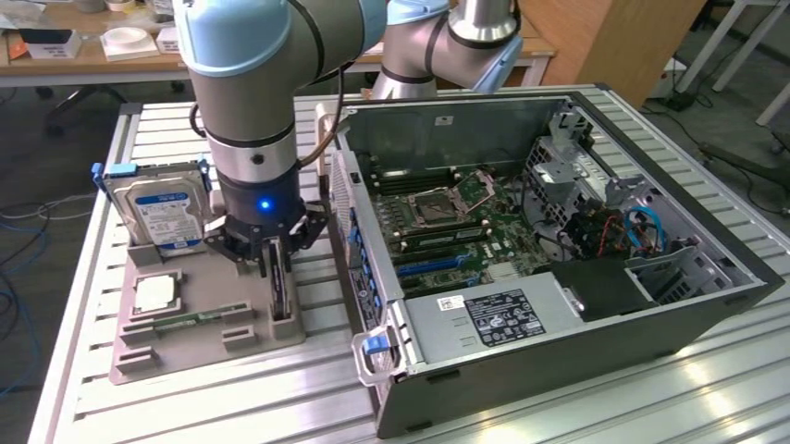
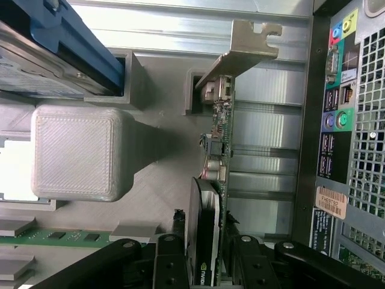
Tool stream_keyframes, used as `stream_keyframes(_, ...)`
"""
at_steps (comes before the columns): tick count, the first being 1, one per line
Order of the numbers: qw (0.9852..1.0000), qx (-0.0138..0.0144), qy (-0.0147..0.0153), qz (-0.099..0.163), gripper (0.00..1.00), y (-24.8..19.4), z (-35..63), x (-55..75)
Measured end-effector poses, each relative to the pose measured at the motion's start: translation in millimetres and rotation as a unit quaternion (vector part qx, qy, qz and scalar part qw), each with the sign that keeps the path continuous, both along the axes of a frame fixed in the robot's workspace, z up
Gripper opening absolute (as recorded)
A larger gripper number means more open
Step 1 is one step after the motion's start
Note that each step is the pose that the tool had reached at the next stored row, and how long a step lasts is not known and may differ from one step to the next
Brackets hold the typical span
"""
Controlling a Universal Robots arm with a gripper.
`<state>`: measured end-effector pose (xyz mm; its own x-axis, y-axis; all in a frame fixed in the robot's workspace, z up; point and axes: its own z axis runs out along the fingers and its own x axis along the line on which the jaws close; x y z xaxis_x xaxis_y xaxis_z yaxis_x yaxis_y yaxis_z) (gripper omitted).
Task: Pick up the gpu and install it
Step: 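Pick up the gpu and move the gpu toward the slot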
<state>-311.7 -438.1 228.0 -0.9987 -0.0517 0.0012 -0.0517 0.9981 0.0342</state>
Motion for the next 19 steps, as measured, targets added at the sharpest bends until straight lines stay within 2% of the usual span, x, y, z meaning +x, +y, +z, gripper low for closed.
stream_keyframes(16,1.0000,0.0012,0.0004,0.000,0.36,0.0,3.1,0.0)
stream_keyframes(18,1.0000,0.0012,0.0003,0.000,0.35,0.0,3.1,0.0)
stream_keyframes(19,1.0000,0.0012,0.0003,0.000,0.28,0.0,3.1,0.0)
